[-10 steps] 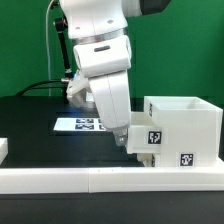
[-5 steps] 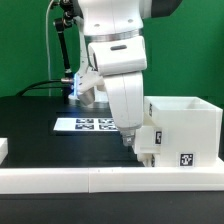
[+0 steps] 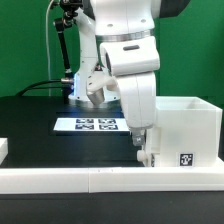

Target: Assemble drawer

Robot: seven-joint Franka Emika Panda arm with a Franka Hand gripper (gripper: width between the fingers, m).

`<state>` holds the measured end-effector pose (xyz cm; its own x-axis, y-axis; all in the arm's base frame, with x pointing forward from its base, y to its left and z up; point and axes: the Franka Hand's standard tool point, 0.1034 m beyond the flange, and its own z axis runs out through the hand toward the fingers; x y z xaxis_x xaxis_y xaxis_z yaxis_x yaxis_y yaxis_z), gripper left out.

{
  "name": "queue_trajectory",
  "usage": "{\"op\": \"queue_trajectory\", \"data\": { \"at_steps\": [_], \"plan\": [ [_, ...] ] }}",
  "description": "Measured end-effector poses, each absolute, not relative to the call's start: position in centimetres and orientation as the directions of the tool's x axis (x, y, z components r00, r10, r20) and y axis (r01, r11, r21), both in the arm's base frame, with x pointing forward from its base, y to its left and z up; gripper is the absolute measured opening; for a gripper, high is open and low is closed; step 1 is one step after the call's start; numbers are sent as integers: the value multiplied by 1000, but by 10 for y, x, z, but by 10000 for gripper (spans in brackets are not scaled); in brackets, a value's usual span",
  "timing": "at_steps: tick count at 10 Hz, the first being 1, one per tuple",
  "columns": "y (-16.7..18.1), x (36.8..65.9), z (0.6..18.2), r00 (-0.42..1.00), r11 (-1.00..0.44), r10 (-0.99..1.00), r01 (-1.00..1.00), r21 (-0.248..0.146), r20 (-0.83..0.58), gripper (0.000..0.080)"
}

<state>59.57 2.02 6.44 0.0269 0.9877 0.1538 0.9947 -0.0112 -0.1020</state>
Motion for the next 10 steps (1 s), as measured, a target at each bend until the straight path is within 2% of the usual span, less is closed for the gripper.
{"op": "queue_trajectory", "data": {
  "at_steps": [2,3,10],
  "plan": [
    [20,595,64,16,1,988,994,-105,155,649],
    [20,592,61,-6,25,987,993,-119,160,649],
    [26,594,61,-24,37,993,993,-110,120,649]
  ]
}}
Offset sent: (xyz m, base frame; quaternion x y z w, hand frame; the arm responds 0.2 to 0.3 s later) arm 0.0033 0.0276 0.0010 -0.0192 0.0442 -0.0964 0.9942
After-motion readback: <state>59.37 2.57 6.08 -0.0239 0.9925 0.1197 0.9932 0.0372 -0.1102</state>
